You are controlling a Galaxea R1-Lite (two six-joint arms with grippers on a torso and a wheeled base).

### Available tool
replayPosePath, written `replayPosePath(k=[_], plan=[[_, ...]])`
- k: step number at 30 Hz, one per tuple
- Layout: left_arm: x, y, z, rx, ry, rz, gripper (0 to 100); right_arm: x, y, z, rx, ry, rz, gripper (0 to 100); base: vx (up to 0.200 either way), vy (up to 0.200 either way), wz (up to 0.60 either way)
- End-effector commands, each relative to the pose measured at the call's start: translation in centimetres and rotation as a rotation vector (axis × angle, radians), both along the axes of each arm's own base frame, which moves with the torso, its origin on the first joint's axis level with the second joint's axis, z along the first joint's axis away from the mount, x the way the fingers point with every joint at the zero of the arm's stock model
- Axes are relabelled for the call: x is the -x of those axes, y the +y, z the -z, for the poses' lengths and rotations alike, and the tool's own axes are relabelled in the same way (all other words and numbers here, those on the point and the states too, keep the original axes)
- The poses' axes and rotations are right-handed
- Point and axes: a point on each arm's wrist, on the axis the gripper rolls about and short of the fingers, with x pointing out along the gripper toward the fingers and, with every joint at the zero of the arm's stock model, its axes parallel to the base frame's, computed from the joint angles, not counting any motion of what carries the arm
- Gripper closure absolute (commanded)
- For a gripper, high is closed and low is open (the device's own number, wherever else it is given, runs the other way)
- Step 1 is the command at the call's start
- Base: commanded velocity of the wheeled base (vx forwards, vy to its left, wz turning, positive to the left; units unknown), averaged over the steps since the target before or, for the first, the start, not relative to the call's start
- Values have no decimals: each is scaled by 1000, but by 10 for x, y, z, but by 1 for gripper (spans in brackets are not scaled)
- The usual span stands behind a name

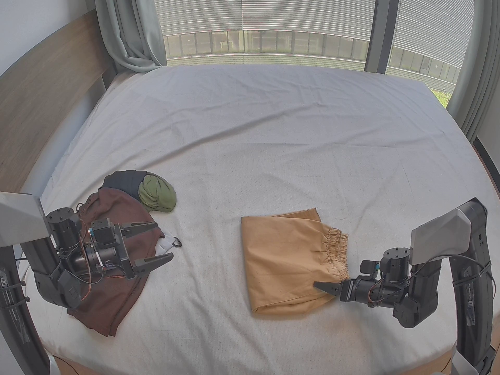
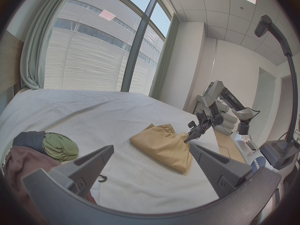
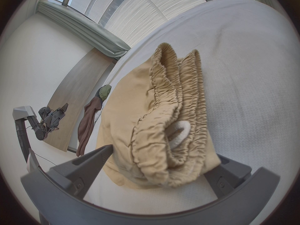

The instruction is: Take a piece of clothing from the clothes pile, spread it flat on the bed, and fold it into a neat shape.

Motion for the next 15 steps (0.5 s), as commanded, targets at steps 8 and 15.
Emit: replayPosePath(k=[8, 15], plan=[[0, -2, 4, 0, 14, 8, 0, -9, 4, 1, 13, -34, 33, 0, 0, 0, 0], [0, -2, 5, 0, 17, 8, 0, -8, 3, 2, 15, -30, 37, 100, 0, 0, 0]])
